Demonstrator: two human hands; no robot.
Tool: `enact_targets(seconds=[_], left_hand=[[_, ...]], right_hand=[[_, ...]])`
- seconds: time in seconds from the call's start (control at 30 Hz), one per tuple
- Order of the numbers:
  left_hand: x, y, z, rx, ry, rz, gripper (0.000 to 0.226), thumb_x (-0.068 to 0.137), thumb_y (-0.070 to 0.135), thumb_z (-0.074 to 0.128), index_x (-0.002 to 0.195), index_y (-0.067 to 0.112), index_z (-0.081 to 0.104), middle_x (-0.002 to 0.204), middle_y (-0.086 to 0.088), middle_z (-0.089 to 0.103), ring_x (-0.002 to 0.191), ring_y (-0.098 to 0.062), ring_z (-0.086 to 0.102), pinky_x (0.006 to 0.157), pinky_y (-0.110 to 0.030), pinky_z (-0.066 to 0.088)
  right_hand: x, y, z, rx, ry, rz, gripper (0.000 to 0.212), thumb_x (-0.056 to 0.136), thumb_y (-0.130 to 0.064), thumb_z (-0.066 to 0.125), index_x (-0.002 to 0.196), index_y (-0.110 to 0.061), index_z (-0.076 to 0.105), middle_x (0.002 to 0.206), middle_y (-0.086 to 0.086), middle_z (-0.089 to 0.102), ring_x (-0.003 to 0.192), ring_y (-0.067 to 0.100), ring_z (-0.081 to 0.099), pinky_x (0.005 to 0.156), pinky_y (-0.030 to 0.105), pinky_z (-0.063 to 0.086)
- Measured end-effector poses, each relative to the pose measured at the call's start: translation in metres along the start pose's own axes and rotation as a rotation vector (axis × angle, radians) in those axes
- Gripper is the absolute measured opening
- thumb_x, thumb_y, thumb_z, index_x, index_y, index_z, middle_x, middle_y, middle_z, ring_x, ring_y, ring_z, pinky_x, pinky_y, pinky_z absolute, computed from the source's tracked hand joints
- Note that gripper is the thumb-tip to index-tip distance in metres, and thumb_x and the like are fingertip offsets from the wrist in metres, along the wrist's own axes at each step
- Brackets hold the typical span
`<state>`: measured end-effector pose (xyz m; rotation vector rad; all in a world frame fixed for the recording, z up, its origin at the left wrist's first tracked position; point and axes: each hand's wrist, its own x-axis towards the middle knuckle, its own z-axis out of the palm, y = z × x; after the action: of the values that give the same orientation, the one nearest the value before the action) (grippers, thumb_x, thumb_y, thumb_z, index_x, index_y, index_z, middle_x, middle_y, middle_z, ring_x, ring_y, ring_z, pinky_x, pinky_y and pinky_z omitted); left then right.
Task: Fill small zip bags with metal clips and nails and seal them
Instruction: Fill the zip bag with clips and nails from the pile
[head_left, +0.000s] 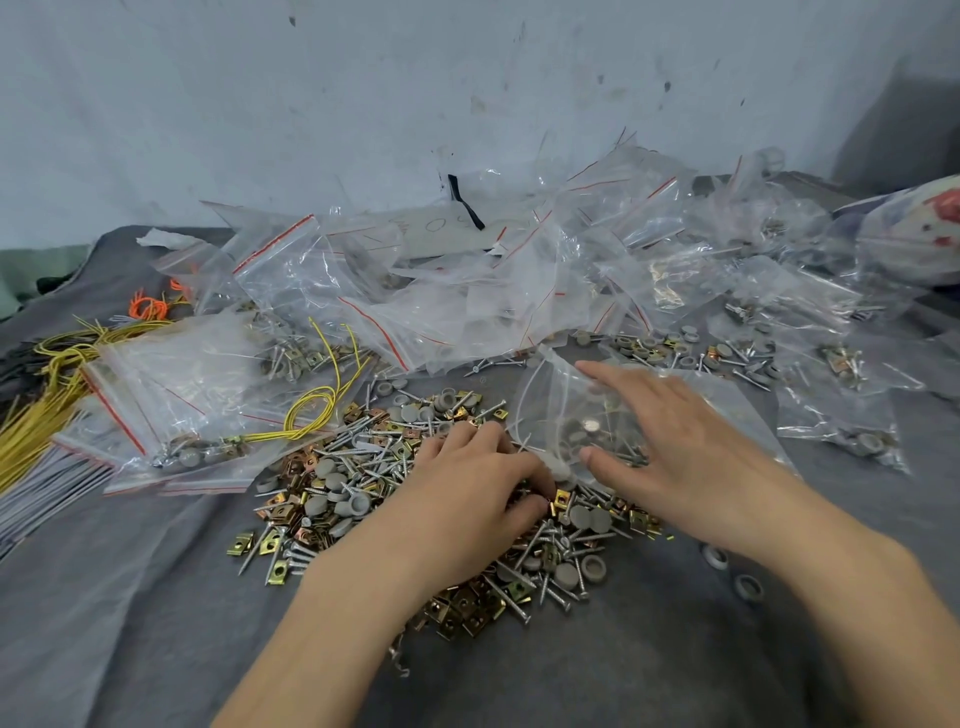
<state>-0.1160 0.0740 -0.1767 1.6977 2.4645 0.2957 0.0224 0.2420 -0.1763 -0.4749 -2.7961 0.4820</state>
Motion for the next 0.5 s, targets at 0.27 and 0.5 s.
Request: enact_targets(seconds=[0.27,0.5], left_hand=[[0.002,-0.013,-0.008,-0.603,0.190,-0.083,0.009,0.098,0.031,0.058,0.102,0.027,0.066,0.091,0.012,0.069,0.084,0.001,0.062,0.077,-0.022,0.049],[0.003,-0.025,-0.011,-0.877,0.295,-0.152,0.010,0.093,0.018,0.067,0.099,0.024,0.071,0.089,0.011,0.075,0.083,0.001,0.068,0.071,-0.007,0.046]], right_hand=[[0.000,0.000,-0.002,-0.006,-0.014,0.008,0.073,0.092,-0.061,0.048,0.151,-0.051,0.006,0.153,-0.016,0.033,0.138,0.000,0.022,0.111,0.018,0.010],[-0.001,-0.002,-0.004,-0.002,-0.007,0.004,0.072,0.093,-0.057,0.049,0.153,-0.048,0.008,0.153,-0.015,0.032,0.138,0.000,0.021,0.112,0.018,0.008]])
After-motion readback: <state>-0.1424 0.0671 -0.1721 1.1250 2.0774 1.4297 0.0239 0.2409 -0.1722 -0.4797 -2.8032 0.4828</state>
